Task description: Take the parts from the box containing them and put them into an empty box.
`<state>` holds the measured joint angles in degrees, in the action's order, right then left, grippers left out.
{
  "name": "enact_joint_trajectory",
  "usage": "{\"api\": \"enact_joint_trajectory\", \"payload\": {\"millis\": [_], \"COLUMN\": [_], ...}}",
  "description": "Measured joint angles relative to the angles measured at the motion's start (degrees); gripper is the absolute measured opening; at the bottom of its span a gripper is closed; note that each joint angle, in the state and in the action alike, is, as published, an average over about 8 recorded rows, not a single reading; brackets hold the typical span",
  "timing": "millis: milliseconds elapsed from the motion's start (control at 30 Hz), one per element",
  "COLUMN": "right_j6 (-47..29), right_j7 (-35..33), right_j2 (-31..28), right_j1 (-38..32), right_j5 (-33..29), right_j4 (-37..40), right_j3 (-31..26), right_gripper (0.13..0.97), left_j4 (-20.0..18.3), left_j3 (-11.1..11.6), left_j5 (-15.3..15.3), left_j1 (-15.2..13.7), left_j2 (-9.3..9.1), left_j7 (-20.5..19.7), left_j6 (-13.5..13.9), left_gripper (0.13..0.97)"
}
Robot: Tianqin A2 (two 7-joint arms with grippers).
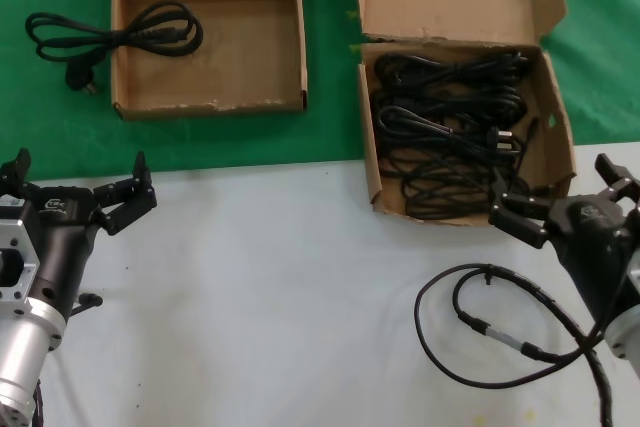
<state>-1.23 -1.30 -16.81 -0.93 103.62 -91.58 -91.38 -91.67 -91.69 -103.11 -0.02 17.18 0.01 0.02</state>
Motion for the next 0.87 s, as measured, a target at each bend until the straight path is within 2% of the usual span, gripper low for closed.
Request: {"api": "enact_joint_trajectory", "payload": {"millis": [867], "right_j6": [0.0], "right_j7": [0.0], "right_j2": [0.0], "right_j1": [0.0], "right_j5": [0.0], "right_j4": [0.0], "right_j3": [0.0], "right_gripper": [0.966], "left_j4": [0.0], "left_j3": [0.0], "left_j5": [0.0], "left_j1": [0.0], "left_j2": [0.0], "left_j7": [0.0], "left_j6": [0.0], "left_gripper": [0.966]}}
